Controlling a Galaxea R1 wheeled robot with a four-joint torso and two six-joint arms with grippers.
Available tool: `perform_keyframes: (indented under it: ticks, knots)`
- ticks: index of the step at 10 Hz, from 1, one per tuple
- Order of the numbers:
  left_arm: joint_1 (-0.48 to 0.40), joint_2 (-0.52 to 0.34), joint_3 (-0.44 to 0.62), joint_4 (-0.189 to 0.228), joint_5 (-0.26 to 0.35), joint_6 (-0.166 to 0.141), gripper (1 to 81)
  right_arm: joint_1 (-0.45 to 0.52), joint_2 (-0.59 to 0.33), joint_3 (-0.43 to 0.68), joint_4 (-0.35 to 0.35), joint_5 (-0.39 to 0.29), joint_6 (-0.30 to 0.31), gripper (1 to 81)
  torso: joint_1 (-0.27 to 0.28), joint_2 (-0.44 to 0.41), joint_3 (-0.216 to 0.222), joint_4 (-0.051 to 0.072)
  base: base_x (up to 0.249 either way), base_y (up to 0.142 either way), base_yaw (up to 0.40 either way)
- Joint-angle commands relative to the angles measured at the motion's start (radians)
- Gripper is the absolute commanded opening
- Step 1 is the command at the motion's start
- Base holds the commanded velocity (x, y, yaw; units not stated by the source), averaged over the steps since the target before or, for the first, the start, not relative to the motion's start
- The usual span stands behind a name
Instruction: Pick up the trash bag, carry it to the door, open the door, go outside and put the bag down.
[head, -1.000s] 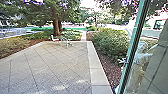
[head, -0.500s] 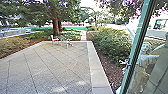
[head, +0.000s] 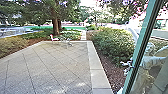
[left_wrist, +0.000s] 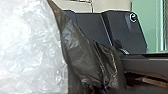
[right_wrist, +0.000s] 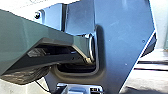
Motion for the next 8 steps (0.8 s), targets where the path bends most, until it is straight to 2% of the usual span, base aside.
perform_keyframes:
  ticks: [1,8]
  knots:
    - [-0.045,0.004,0.006,0.010,0.054,0.005,1.0,0.037,0.007,0.008,-0.007,-0.054,-0.003,81.1,0.000,0.000,0.000,0.000,0.091,0.000,0.000]
    - [-0.046,0.005,0.006,0.010,0.054,0.005,1.0,0.039,0.007,0.008,-0.007,-0.054,-0.003,81.1,-0.001,0.000,0.000,0.000,0.090,0.000,0.000]
